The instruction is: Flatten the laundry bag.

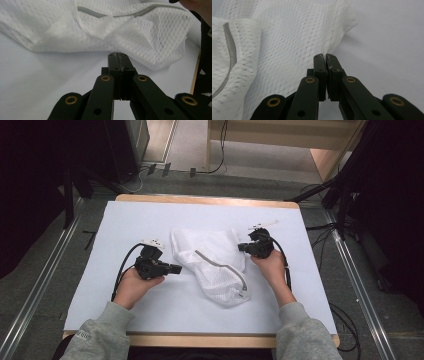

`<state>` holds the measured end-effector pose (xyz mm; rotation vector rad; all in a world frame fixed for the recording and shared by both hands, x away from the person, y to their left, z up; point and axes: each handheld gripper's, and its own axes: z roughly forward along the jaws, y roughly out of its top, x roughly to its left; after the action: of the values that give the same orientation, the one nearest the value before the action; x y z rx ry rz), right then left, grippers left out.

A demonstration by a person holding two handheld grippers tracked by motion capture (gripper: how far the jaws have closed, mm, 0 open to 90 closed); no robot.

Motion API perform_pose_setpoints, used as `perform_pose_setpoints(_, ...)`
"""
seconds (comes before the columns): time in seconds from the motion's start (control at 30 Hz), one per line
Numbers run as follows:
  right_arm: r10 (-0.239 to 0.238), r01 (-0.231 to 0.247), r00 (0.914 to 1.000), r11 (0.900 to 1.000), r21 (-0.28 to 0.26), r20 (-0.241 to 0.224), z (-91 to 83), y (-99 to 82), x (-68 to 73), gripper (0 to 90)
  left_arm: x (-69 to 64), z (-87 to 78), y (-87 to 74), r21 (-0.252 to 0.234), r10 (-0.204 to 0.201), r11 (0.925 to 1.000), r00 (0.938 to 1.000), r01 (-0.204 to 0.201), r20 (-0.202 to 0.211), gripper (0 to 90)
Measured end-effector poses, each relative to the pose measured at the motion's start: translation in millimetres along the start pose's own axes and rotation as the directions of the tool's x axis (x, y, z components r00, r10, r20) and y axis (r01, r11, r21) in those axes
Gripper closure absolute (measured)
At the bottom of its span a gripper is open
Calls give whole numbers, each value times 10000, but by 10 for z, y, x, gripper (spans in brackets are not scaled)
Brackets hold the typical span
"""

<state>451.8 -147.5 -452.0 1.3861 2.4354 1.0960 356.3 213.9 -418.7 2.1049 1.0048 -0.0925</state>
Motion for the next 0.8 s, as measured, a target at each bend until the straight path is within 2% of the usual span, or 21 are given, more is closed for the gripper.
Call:
perform_pose_setpoints(0.1, 139, -138, 9999, 9998, -115, 86, -45, -21, -62, 894, -5, 25, 17, -75, -88, 9999, 10000, 88, 28, 860)
perform_pose_setpoints(0.17, 162, -160, 9998, 9998, -122, 133, -61, -35, -73, 894, -11, 53, 34, -67, -31, 10000, 10000, 31, 44, 838)
perform_pose_setpoints(0.3, 228, -224, 9983, 9997, -83, 539, -115, -60, -110, 894, -39, 104, 84, 21, 224, 9997, 9997, -224, -23, 792)
perform_pose_setpoints(0.37, 445, -438, 9978, 9989, -148, 484, -148, -91, -157, 888, -33, 123, 107, -8, 226, 9997, 9997, -226, 6, 768)
perform_pose_setpoints(0.47, 629, -622, 9977, 9977, -257, 241, -193, -129, -184, 807, -5, 153, 149, -37, 174, 9998, 9998, -174, 13, 739)
perform_pose_setpoints(0.57, 645, -626, 9976, 9956, -693, 243, -286, -126, -152, 775, 11, 181, 206, -107, 156, 9998, 9999, -156, -15, 691)
perform_pose_setpoints(0.63, 642, -629, 9979, 9944, -853, 122, -334, -131, -124, 768, 9, 198, 261, -132, 291, 9995, 9994, -294, -179, 665)
perform_pose_setpoints(0.8, 337, -326, 9993, 9978, -570, 170, -356, -185, -53, 761, 61, 256, 408, -191, 377, 9991, 9988, -383, -307, 625)
